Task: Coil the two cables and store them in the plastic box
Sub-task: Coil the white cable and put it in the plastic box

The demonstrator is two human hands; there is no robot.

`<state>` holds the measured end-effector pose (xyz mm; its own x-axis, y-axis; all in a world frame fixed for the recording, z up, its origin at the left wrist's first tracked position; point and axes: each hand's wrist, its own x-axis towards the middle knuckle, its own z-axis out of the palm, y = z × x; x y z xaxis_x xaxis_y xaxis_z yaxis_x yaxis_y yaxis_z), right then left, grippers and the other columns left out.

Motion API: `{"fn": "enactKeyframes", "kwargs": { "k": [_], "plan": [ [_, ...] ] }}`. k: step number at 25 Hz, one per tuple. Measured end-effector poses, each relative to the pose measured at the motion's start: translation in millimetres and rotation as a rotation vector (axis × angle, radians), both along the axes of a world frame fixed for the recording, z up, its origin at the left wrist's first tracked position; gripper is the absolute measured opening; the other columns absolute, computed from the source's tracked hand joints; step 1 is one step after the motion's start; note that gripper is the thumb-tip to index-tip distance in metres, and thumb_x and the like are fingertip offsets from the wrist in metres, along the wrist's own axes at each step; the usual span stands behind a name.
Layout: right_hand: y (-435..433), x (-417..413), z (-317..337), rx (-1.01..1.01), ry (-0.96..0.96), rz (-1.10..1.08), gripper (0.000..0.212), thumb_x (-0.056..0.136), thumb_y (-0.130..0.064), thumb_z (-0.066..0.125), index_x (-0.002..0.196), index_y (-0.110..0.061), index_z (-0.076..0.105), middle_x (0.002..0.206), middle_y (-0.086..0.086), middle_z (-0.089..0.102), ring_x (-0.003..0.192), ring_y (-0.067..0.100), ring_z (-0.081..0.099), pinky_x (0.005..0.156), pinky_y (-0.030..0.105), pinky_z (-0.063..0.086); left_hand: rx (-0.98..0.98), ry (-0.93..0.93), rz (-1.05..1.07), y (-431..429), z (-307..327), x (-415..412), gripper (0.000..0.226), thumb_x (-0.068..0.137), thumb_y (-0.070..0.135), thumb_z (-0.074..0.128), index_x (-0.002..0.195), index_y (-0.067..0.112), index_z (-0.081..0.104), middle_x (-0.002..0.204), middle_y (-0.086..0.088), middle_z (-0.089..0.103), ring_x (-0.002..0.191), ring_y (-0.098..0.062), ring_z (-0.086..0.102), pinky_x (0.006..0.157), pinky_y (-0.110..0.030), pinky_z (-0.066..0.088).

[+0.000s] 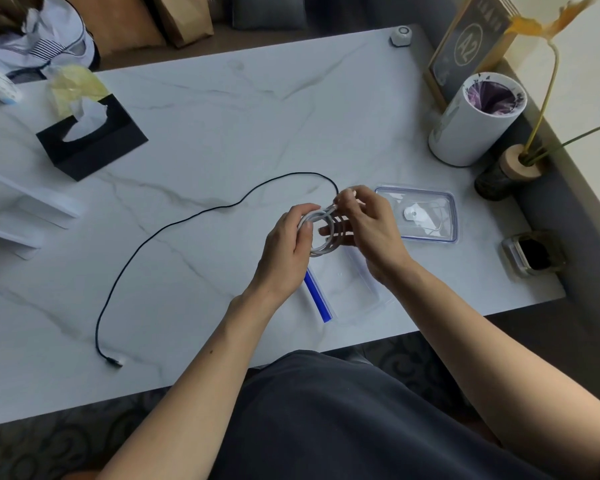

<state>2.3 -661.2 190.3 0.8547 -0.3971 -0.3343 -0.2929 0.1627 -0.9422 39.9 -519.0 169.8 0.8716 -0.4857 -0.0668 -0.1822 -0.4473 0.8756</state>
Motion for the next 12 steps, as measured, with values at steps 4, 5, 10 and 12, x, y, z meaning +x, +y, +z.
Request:
{"fn": "enactKeyframes", "kwargs": {
  "k": [4, 5, 10, 12],
  "plan": [
    [-1, 1, -2, 0.33, 0.127, -0.058, 0.02, 0.104, -0.029, 0.05, 0.106, -0.01, 0.056, 0.079, 0.006, 0.063, 0.051, 0.012, 0.064, 0.053, 0.024, 0.054, -0.06, 0.019, -0.018, 0, 7, -4, 0.033, 0.104, 0.012, 0.034, 0.129, 0.011, 0.055, 0.091, 0.013, 0.054, 0.077, 0.007, 0.053, 0.071, -0.005, 0.037],
    [1, 2, -2, 0.365, 0.115, -0.088, 0.016, 0.103, -0.027, 0.053, 0.107, -0.012, 0.054, 0.078, 0.006, 0.062, 0.049, 0.012, 0.062, 0.052, 0.023, 0.054, -0.076, 0.026, -0.013, 0, 8, -5, 0.032, 0.104, 0.012, 0.034, 0.129, 0.011, 0.056, 0.089, 0.016, 0.053, 0.075, 0.009, 0.053, 0.07, -0.005, 0.037],
    [12, 1, -3, 0.212, 0.029, -0.145, 0.019, 0.104, -0.023, 0.051, 0.105, -0.007, 0.061, 0.086, 0.015, 0.064, 0.059, 0.019, 0.068, 0.054, 0.025, 0.056, -0.155, 0.042, 0.043, -4, 13, -5, 0.031, 0.105, 0.016, 0.034, 0.127, 0.016, 0.056, 0.11, -0.001, 0.063, 0.09, -0.003, 0.06, 0.082, -0.016, 0.047],
    [15, -1, -3, 0.171, 0.014, -0.053, 0.029, 0.104, -0.026, 0.049, 0.111, -0.003, 0.065, 0.094, 0.02, 0.068, 0.073, 0.02, 0.072, 0.064, 0.03, 0.06, -0.18, 0.055, 0.061, -5, 14, -2, 0.03, 0.105, 0.017, 0.033, 0.126, 0.016, 0.055, 0.119, -0.005, 0.063, 0.099, -0.011, 0.065, 0.086, -0.02, 0.051]
  ]
}}
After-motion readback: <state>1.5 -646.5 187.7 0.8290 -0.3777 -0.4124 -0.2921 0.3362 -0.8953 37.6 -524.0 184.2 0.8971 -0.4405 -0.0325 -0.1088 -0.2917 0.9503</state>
